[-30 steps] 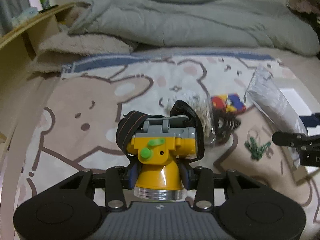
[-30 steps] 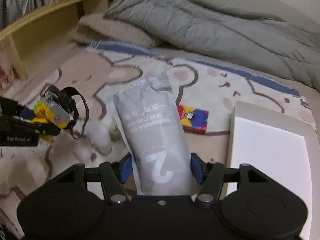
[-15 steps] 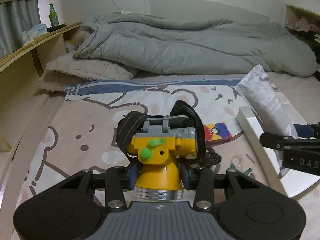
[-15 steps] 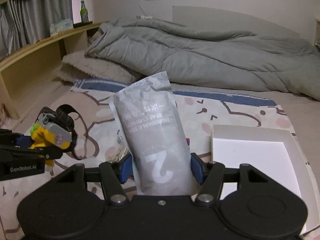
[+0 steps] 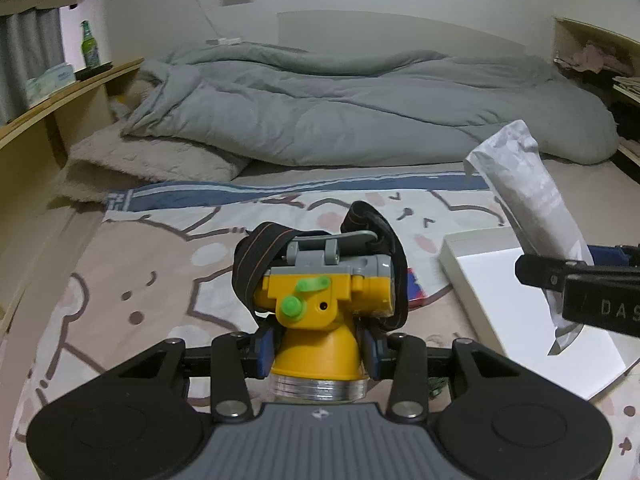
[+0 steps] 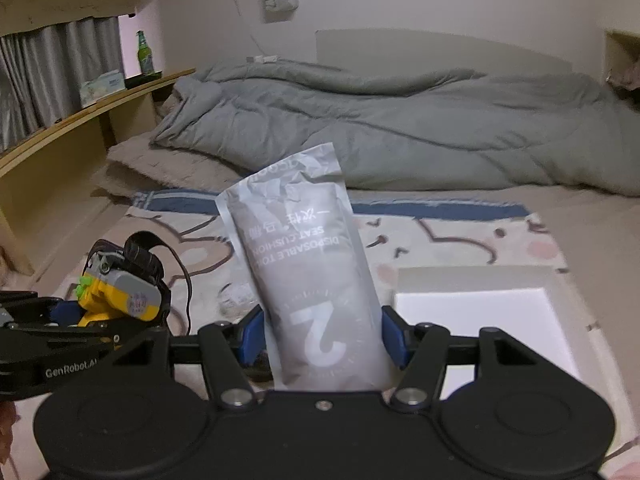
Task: Organize objects
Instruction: 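Carry the headlamp and grey pouch with both grippers over the white tray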
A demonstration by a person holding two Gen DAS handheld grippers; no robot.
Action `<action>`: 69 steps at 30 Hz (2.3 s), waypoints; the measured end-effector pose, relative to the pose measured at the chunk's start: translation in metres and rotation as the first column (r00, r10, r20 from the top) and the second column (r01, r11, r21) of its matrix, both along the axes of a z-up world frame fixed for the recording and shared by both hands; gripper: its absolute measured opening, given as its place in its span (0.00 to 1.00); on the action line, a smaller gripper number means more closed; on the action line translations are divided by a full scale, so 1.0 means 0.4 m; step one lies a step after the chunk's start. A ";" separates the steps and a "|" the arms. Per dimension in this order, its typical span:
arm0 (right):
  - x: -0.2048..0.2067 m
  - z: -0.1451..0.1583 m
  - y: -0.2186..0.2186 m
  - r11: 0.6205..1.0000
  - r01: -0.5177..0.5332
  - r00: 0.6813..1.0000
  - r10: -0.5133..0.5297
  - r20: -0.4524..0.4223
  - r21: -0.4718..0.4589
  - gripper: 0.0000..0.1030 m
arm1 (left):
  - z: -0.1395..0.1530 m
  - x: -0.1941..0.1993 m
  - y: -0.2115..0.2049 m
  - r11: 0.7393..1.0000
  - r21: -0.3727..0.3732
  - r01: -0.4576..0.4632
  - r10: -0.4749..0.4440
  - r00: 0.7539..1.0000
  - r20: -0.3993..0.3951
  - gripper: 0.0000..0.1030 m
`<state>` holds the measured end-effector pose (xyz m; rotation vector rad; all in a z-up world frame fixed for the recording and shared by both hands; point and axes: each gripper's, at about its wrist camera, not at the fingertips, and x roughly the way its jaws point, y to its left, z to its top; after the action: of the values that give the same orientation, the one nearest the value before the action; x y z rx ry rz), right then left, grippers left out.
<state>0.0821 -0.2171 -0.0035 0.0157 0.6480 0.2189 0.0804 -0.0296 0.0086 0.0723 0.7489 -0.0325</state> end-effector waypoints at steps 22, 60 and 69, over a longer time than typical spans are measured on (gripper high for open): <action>0.030 -0.051 -0.362 0.963 0.269 0.963 -0.269 -0.032 0.003 0.59 | -0.050 0.078 -0.374 0.979 -0.070 0.190 -0.192 0.981 -0.012 0.42; 0.134 -0.318 -0.487 0.946 0.304 0.859 -0.322 -0.399 -0.107 0.60 | -0.305 0.197 -0.533 0.974 -0.136 0.181 -0.216 0.921 -0.323 0.41; 0.134 -0.328 -0.489 0.943 0.306 0.851 -0.332 -0.407 -0.130 0.63 | -0.324 0.200 -0.537 0.975 -0.118 0.190 -0.220 0.911 -0.349 0.42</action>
<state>0.1357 -0.4126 -0.1349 0.1161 1.0756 -0.1354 0.1603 -0.2445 -0.1211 0.0683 1.1051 -0.2842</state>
